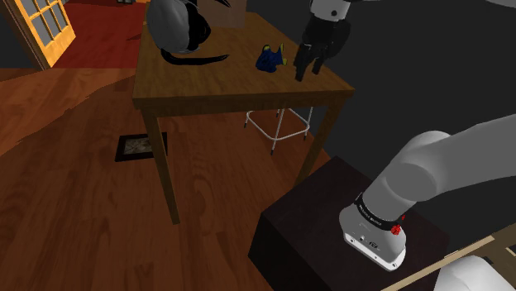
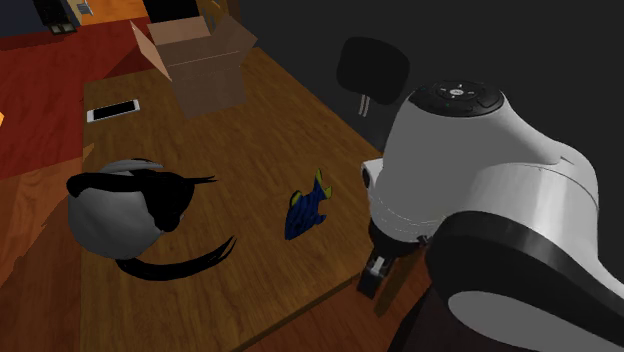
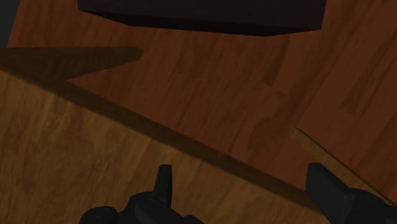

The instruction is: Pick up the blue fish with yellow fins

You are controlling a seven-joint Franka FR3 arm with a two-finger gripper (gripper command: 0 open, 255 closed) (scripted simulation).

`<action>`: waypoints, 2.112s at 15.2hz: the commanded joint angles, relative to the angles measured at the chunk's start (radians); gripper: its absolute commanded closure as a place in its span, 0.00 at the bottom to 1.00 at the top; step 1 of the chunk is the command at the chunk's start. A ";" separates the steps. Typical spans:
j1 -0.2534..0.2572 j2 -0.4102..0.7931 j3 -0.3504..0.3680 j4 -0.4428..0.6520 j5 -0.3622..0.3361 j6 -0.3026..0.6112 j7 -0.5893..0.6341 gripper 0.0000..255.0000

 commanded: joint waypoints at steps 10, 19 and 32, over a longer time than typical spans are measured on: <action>-0.034 0.368 0.007 0.305 -0.118 0.157 -0.032 0.00; -0.035 0.397 0.007 0.233 -0.130 0.262 -0.021 0.00; -0.035 0.393 0.007 0.256 -0.128 0.235 -0.024 1.00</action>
